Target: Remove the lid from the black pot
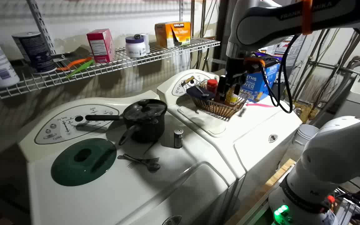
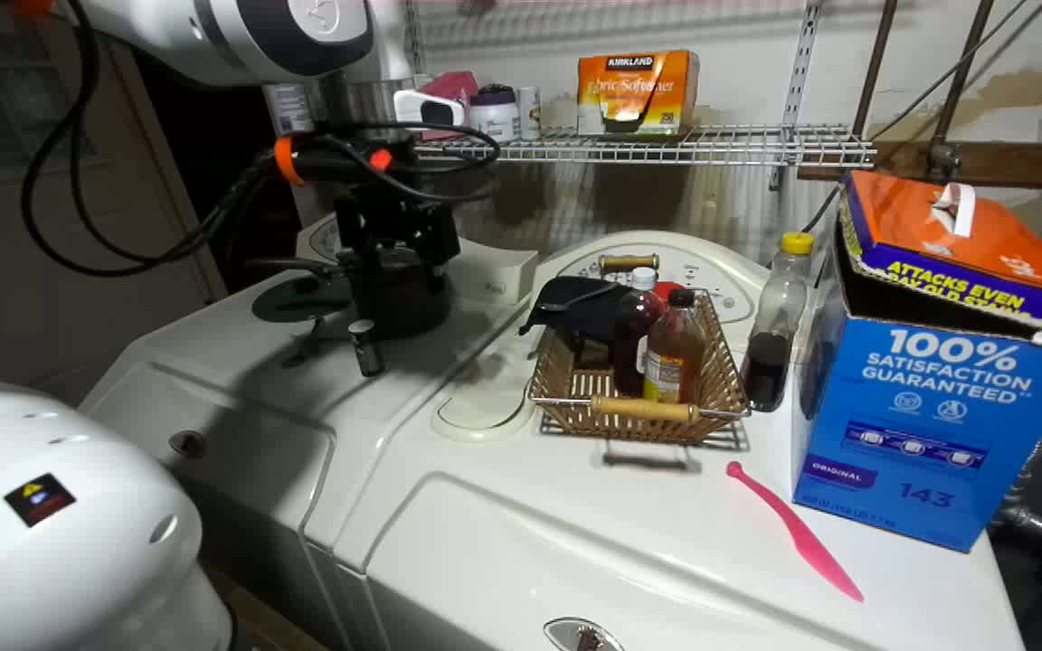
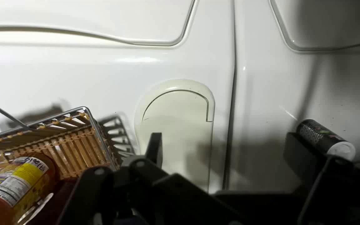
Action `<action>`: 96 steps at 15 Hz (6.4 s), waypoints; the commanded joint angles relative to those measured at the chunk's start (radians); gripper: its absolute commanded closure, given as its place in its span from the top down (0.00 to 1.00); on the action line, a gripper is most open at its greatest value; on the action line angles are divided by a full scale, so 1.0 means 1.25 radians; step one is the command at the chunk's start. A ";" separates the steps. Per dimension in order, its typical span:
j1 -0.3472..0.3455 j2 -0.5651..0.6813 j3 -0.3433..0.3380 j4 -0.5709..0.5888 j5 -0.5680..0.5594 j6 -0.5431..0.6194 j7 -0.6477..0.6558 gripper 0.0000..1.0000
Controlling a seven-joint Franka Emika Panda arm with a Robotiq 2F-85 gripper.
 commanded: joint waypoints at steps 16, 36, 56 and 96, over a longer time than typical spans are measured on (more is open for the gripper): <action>0.001 0.000 -0.001 0.002 0.000 -0.002 0.001 1.00; 0.149 0.240 0.068 0.257 -0.042 0.122 -0.266 1.00; 0.201 0.413 0.103 0.391 -0.006 0.255 -0.422 1.00; 0.110 0.674 0.186 0.490 0.250 0.357 -0.530 0.64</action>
